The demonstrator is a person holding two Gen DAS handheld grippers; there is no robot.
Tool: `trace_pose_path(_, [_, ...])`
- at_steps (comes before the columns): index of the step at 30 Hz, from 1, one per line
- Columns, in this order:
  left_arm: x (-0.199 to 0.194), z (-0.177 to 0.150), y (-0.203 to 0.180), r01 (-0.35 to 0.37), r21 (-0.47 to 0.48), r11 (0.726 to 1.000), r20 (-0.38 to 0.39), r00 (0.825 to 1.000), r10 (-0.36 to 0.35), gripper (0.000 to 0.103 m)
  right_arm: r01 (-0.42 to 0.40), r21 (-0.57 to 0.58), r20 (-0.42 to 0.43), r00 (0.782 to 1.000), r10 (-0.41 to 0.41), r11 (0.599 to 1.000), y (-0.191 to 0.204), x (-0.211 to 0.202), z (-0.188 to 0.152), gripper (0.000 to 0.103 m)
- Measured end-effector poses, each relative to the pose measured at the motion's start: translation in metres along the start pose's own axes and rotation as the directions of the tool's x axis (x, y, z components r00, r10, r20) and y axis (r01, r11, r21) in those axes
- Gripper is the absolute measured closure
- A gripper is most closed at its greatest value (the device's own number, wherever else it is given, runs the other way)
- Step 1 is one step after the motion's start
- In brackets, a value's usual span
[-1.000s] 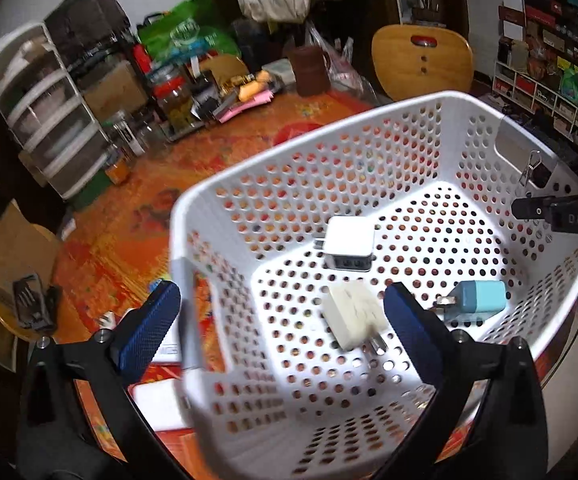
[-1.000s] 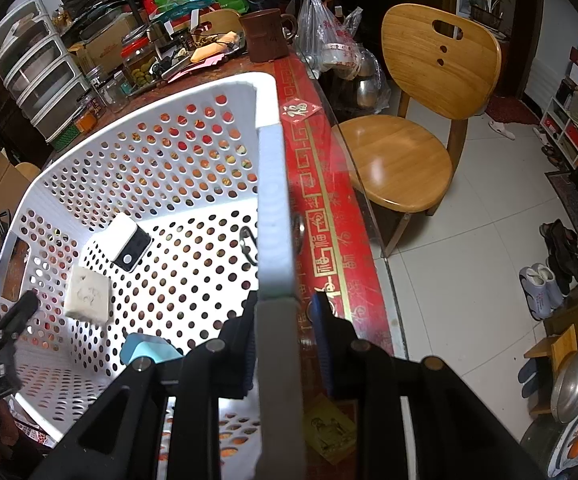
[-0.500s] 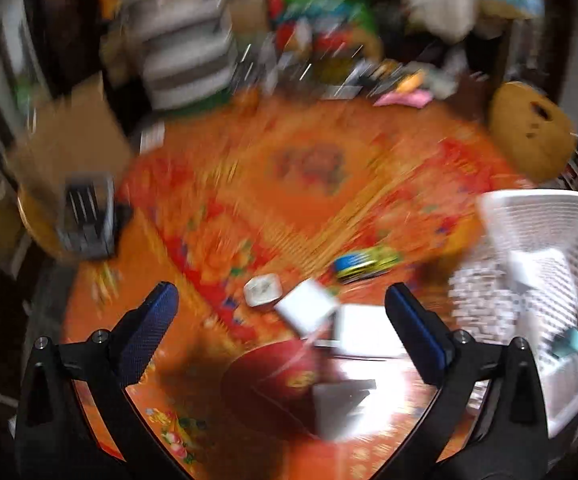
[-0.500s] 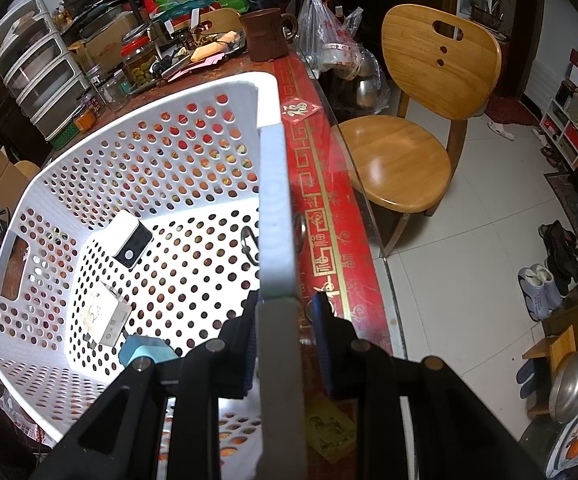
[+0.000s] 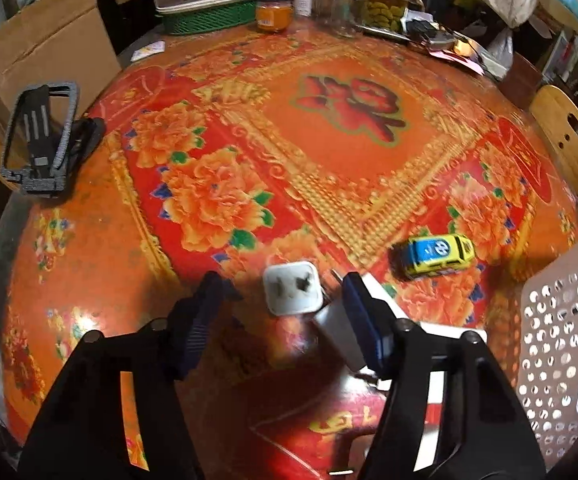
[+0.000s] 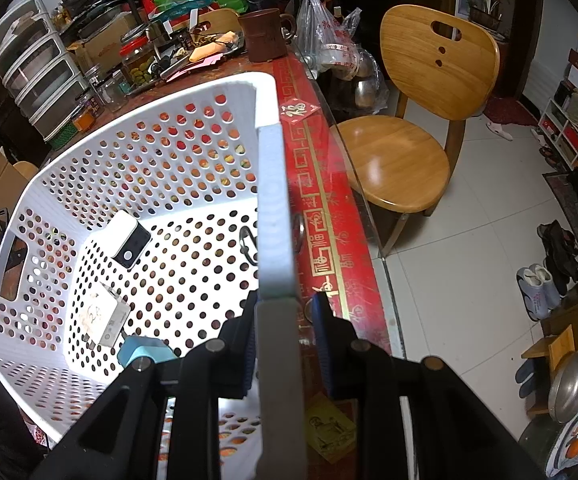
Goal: Organize rigid objects
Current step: 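Grasp the small white plug adapter with the left gripper, then carry the plug adapter into the basket and open the left gripper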
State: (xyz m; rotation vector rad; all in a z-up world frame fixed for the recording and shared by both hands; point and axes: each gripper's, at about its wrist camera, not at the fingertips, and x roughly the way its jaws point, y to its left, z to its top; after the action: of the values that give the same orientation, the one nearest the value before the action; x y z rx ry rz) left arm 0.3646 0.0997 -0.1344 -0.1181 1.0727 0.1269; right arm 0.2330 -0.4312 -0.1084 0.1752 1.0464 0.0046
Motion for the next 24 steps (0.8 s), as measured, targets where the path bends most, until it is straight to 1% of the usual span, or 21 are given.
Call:
trace_pose_path(3, [0.002,0.001,0.003,0.006,-0.015,1.000,-0.002,1.000,-0.006,0.045,0.003,-0.001,-0.001,1.000,-0.003,1.000,0.000,0.000,0.000,0.079])
trace_pose_path(5, [0.003,0.002,0.004,-0.008,-0.021,1.000,-0.006,1.000,0.008,0.058,0.004,-0.002,-0.001,1.000,-0.004,1.000,0.000,0.000,0.000,0.079])
trace_pose_path(7, [0.006,0.003,0.006,0.012,-0.041,0.999,-0.015,1.000,-0.012,0.069,0.004,-0.002,-0.002,1.000,-0.004,1.000,0.000,0.000,0.000,0.079])
trace_pose_path(9, [0.009,0.003,0.005,0.008,-0.047,0.999,-0.023,1.000,-0.009,0.077,0.002,-0.001,-0.001,1.000,-0.002,1.000,0.000,0.000,0.000,0.079])
trace_pose_path(12, [0.010,0.001,0.000,-0.022,-0.026,0.999,-0.017,1.000,0.021,0.077,0.003,-0.001,-0.002,1.000,-0.003,1.000,0.000,0.000,0.000,0.079])
trace_pose_path(16, [0.002,0.001,-0.002,-0.017,-0.012,1.000,-0.005,1.000,0.017,0.077,0.001,-0.001,-0.001,1.000,-0.001,1.000,-0.001,0.000,0.000,0.079])
trace_pose_path(21, [-0.027,0.006,-0.010,-0.016,0.033,0.999,0.039,0.999,0.015,0.077,0.003,-0.005,-0.002,1.000,-0.003,1.000,-0.001,0.000,0.000,0.079])
trace_pose_path(24, [-0.058,0.010,-0.030,0.007,0.120,0.993,0.079,0.997,-0.017,0.077,0.002,-0.007,-0.002,1.000,-0.002,1.000,0.000,0.000,0.000,0.079])
